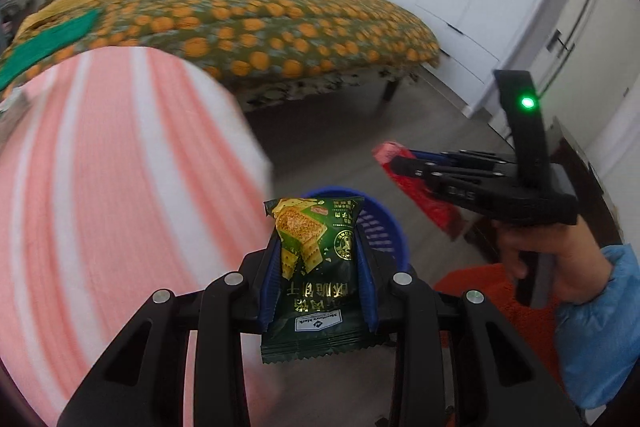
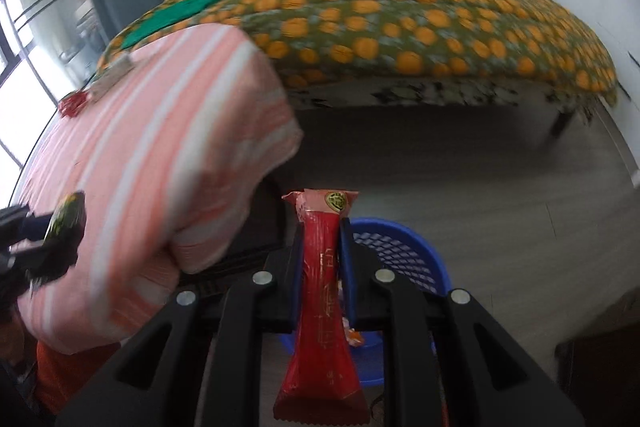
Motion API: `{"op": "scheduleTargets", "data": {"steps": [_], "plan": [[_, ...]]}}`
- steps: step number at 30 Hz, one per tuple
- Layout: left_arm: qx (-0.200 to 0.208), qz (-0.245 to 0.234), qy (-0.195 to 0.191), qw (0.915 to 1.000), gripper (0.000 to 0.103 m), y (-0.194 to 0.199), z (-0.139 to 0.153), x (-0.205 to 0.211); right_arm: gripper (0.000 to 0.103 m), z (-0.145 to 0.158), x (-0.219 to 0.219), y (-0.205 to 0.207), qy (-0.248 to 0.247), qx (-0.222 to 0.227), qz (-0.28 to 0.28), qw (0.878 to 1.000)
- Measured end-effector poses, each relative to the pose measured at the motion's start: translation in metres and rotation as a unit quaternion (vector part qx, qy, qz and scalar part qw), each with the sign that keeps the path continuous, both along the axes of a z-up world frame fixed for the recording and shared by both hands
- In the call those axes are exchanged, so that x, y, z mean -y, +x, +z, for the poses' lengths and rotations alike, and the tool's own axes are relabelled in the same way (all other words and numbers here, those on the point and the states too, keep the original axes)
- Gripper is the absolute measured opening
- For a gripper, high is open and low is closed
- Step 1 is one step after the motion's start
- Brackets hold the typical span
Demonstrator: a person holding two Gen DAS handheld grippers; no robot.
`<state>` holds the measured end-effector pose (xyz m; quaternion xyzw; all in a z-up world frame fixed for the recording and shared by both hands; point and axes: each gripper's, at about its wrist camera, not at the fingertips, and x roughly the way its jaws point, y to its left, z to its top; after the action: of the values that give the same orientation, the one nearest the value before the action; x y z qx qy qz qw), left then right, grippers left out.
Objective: Collect trash
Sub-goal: 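Carry cracker packet and red wrapper over the blue wastebasket and open both tools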
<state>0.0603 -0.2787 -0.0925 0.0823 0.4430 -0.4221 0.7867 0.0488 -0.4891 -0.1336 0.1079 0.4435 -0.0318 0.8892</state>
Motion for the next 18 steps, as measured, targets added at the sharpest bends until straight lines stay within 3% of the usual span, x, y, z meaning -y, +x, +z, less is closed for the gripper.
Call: {"op": "scheduleTargets", "data": {"steps": [6,12,14,15,16,18], "plan": [[-0.034,-0.027,0.034,0.9985,0.033,-0.007,-0.049,0.080,0.015,-0.043,0.057,-0.013,0.043,-0.009,-0.059,0.997],[-0.047,-0.038,0.060,0.9964,0.034,0.000,-0.098,0.125,0.017,-0.058,0.087,-0.020,0.096,-0.005,-0.085,0.992],[-0.045,-0.040,0.066,0.9960,0.042,0.006,-0.109,0.136,0.019,-0.063,0.092,-0.021,0.110,-0.008,-0.089,0.990],[-0.045,-0.043,0.069,0.9957,0.056,0.008,-0.115,0.142,0.033,-0.065,0.094,-0.022,0.116,-0.011,-0.092,0.989],[-0.040,-0.040,0.074,0.9957,0.061,0.010,-0.120,0.147,0.048,-0.068,0.098,-0.023,0.124,-0.013,-0.098,0.987],[-0.032,-0.033,0.079,0.9958,0.066,0.012,-0.122,0.149,0.058,-0.069,0.102,-0.027,0.133,-0.013,-0.113,0.985]]}}
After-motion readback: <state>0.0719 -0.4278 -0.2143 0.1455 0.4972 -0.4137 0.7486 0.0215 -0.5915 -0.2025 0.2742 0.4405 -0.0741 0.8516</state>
